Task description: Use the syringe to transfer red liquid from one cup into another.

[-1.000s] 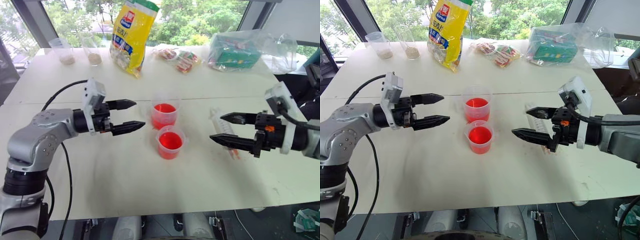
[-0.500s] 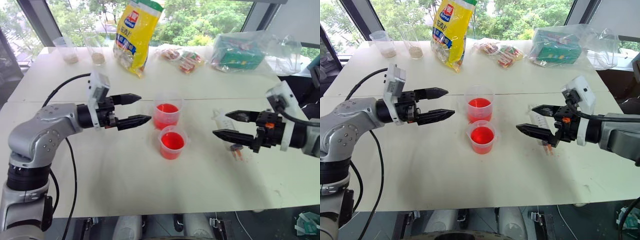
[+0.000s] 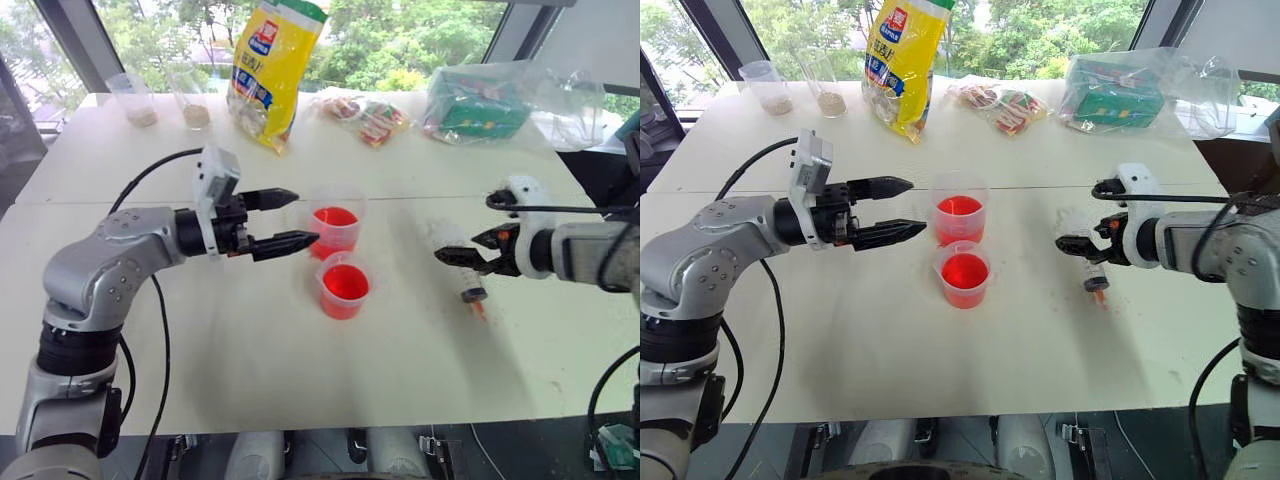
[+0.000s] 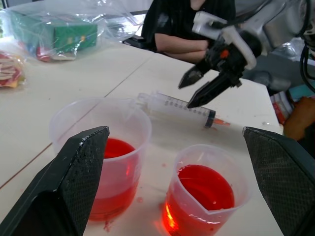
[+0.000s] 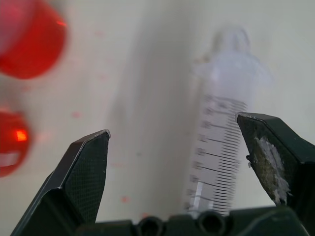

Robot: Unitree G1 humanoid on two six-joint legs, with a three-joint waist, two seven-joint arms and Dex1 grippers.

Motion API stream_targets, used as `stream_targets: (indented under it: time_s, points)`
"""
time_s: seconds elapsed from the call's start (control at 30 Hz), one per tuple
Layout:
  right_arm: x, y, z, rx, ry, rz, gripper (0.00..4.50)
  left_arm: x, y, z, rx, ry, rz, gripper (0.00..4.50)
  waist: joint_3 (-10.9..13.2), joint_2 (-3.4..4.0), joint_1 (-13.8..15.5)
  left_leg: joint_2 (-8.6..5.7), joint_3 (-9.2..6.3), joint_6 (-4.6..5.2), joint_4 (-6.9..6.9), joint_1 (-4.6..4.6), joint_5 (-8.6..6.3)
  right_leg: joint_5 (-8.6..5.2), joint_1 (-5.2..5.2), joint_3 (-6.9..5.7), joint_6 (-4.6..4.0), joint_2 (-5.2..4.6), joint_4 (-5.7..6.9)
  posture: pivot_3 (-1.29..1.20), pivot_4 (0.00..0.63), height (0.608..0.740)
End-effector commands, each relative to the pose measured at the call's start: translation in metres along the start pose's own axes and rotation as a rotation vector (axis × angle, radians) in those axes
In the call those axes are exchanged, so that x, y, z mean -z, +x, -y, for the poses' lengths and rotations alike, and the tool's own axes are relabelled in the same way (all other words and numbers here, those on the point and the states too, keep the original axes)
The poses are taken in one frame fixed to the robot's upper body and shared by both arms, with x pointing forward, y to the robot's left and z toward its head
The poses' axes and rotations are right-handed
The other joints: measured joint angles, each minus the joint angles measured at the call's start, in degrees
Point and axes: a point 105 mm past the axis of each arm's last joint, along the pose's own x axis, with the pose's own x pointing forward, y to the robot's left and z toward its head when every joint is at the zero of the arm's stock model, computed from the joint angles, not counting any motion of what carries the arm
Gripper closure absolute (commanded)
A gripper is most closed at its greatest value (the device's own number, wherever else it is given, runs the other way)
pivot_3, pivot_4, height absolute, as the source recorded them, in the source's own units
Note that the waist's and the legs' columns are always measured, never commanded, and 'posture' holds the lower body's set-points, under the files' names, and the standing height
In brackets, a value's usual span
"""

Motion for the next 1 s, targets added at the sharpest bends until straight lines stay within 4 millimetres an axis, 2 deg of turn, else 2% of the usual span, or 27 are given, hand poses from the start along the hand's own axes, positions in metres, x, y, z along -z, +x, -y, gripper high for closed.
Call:
stream_targets:
  time_s: [0.03,0.2,0.53,0.63,0.77,0.8,0.9,1.0]
  points:
    - [-0.008,0.002,0.007,0.02,0.003,0.026,0.05,-0.009,0.0,0.002,0.007,0.051,0.024,0.0,0.0,0.0,-0.06,0.0,0.01,0.01,0.0,0.0,-0.01,0.0,0.0,0.0,0.01,0.0,-0.01,0.0,0.15,0.74]
    - [0.0,0.025,0.015,0.037,0.012,-0.009,0.05,-0.008,-0.002,0.003,-0.012,0.051,0.041,0.0,0.0,0.0,-0.17,0.01,0.01,0.02,0.0,0.01,-0.01,0.01,0.0,0.0,0.02,0.01,0.01,0.0,0.15,0.74]
    - [0.004,0.051,0.02,0.039,-0.033,-0.049,0.05,-0.004,-0.007,0.005,-0.034,0.05,0.045,0.0,-0.01,-0.01,-0.26,0.0,0.01,0.01,0.01,0.03,0.0,0.03,0.01,-0.01,0.04,0.01,0.02,0.0,0.15,0.74]
    - [0.001,0.058,0.019,0.04,-0.056,-0.049,0.94,-0.003,-0.008,0.004,-0.042,0.052,0.045,0.0,-0.02,-0.02,-0.51,0.01,0.01,0.0,0.02,0.06,0.0,0.04,0.04,-0.01,0.06,0.01,0.03,0.0,0.15,0.74]
    - [-0.002,0.062,0.014,0.028,-0.097,-0.045,2.99,-0.003,-0.01,0.003,-0.051,0.055,0.046,0.0,-0.03,-0.03,-1.22,0.02,-0.01,-0.01,0.03,0.09,0.01,0.06,0.04,-0.01,0.08,0.03,0.09,0.0,0.15,0.74]
    - [-0.003,0.062,0.012,0.025,-0.104,-0.043,3.11,-0.003,-0.01,0.002,-0.053,0.057,0.046,0.0,-0.03,-0.03,-1.39,0.02,-0.01,-0.01,0.03,0.09,0.01,0.06,0.05,-0.01,0.09,0.03,0.09,0.0,0.15,0.74]
    - [-0.008,0.058,0.009,0.033,-0.145,-0.024,3.11,-0.003,-0.011,0.0,-0.056,0.062,0.045,0.0,-0.03,-0.03,-1.49,0.02,-0.01,-0.02,0.03,0.11,0.01,0.06,0.05,-0.01,0.1,0.03,0.12,0.0,0.15,0.74]
    - [-0.029,0.045,0.008,0.043,-0.134,0.058,3.11,-0.002,-0.014,-0.004,-0.06,0.072,0.042,0.0,-0.02,-0.01,-1.47,0.03,-0.01,-0.02,0.02,0.1,0.01,0.06,0.03,-0.01,0.1,0.03,0.13,0.0,0.15,0.74]
